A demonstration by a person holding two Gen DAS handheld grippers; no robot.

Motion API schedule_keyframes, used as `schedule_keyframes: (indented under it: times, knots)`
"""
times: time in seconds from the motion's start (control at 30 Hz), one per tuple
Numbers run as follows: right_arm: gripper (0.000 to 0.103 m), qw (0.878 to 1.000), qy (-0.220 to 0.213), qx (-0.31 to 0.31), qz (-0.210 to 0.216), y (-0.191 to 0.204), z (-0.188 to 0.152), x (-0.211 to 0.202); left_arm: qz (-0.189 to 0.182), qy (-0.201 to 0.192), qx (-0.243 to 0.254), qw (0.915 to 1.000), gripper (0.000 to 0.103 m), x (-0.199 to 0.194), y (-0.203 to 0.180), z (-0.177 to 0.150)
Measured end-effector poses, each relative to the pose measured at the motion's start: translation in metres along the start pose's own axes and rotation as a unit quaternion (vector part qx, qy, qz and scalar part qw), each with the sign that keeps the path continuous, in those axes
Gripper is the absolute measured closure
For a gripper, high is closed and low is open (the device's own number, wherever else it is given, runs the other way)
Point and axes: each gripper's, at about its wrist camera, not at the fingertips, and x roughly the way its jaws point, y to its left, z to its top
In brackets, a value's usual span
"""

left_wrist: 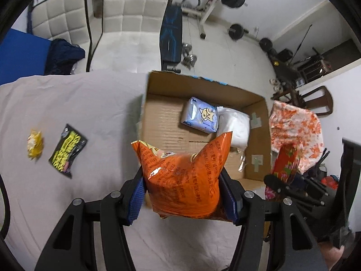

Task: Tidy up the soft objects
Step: 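Carry the red bag with the right tool while the left tool carries the orange bag into the box, then open both tools to release the red and orange bags in the box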

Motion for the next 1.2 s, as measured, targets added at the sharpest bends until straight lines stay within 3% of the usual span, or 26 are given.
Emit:
schedule_keyframes:
  times: [0.27,0.37,0.7,0.8,0.97,1.0,1.07,1.2]
  knots:
    - [0.053,0.995,0.087,0.034,-0.016,-0.058,0.026,0.090,0.069,0.056,0.006,0.9960,0.046,0.085,-0.014,0.048]
    - [0.053,0.993,0.109,0.035,-0.016,-0.061,0.029,0.114,0.083,0.081,0.006,0.9932,0.046,0.112,-0.016,0.060]
    - [0.051,0.984,0.176,0.029,-0.028,-0.067,0.035,0.170,0.109,0.111,0.006,0.9878,0.044,0.155,-0.017,0.087]
    - [0.046,0.983,0.178,0.028,-0.035,-0.068,0.035,0.175,0.108,0.124,-0.006,0.9864,0.044,0.163,-0.012,0.092]
    - [0.028,0.984,0.172,0.023,-0.039,-0.064,0.037,0.171,0.113,0.118,-0.010,0.9864,0.040,0.162,-0.013,0.094]
    - [0.024,0.985,0.169,0.023,-0.037,-0.063,0.037,0.168,0.113,0.116,-0.010,0.9868,0.038,0.161,-0.013,0.094]
    - [0.019,0.985,0.164,0.022,-0.036,-0.060,0.036,0.163,0.115,0.109,-0.009,0.9873,0.025,0.156,-0.014,0.093]
    - [0.015,0.987,0.152,0.025,-0.036,-0.057,0.034,0.152,0.109,0.096,-0.017,0.9893,0.022,0.145,-0.014,0.095]
